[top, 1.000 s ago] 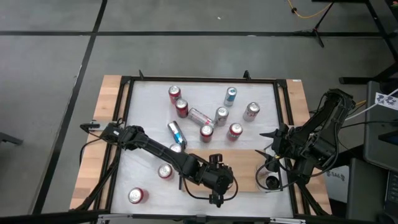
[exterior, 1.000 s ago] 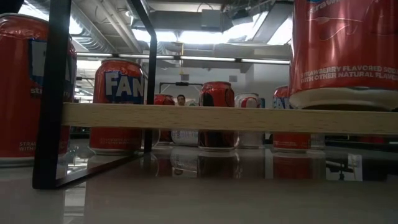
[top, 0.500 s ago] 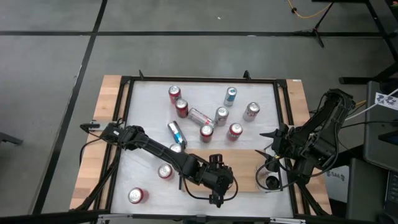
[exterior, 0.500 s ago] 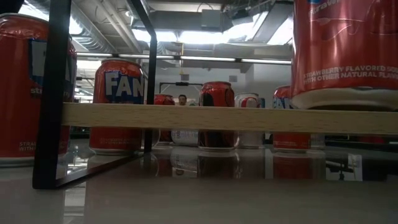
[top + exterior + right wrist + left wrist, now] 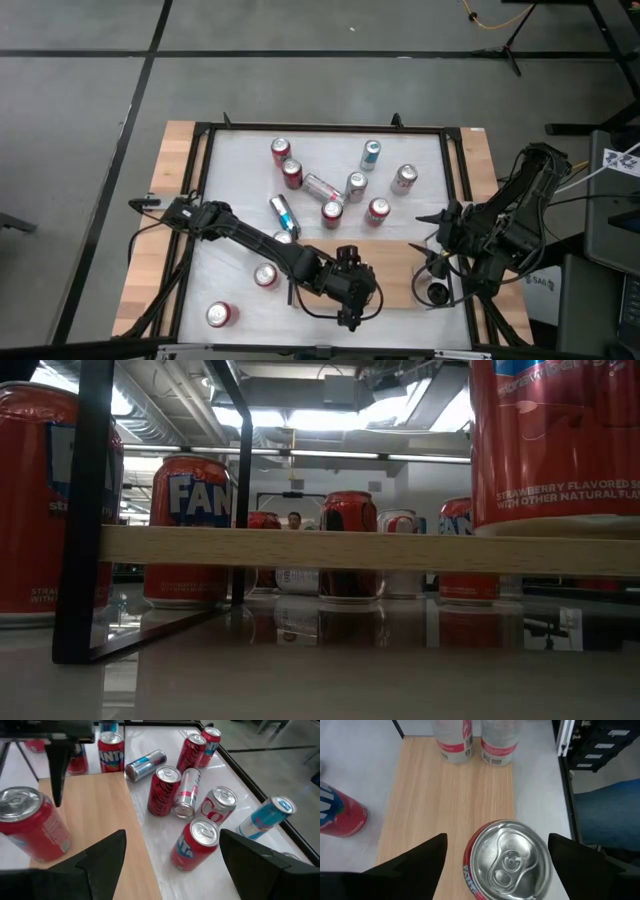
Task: Place canned beverage on shelf
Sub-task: Put the top right orange soda can on the shelf, then adjust the orange soda can on the shelf
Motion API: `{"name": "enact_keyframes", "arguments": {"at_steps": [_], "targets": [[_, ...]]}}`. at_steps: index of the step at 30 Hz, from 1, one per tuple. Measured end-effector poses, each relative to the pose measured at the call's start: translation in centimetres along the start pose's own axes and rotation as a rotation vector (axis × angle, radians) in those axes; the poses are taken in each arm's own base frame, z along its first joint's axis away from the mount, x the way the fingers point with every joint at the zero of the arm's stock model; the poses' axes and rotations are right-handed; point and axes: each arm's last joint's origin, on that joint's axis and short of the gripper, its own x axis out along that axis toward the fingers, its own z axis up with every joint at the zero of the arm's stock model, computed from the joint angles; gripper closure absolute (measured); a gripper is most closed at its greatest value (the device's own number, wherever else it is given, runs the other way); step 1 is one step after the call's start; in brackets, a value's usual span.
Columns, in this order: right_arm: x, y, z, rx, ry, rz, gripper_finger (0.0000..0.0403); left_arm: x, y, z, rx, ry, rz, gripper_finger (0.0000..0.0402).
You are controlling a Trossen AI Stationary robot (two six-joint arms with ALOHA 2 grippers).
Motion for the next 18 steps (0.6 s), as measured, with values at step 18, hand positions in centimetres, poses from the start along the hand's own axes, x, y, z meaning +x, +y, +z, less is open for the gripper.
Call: {"name": "enact_keyframes", "arguments": {"at_steps": [18], "targets": [[-0.3,2.3,1.6,-0.104,-0.090,0.188,0.0093,-4.6,-1.4,0.2,-0.079,0.071,-0.216,0.0065]]}}
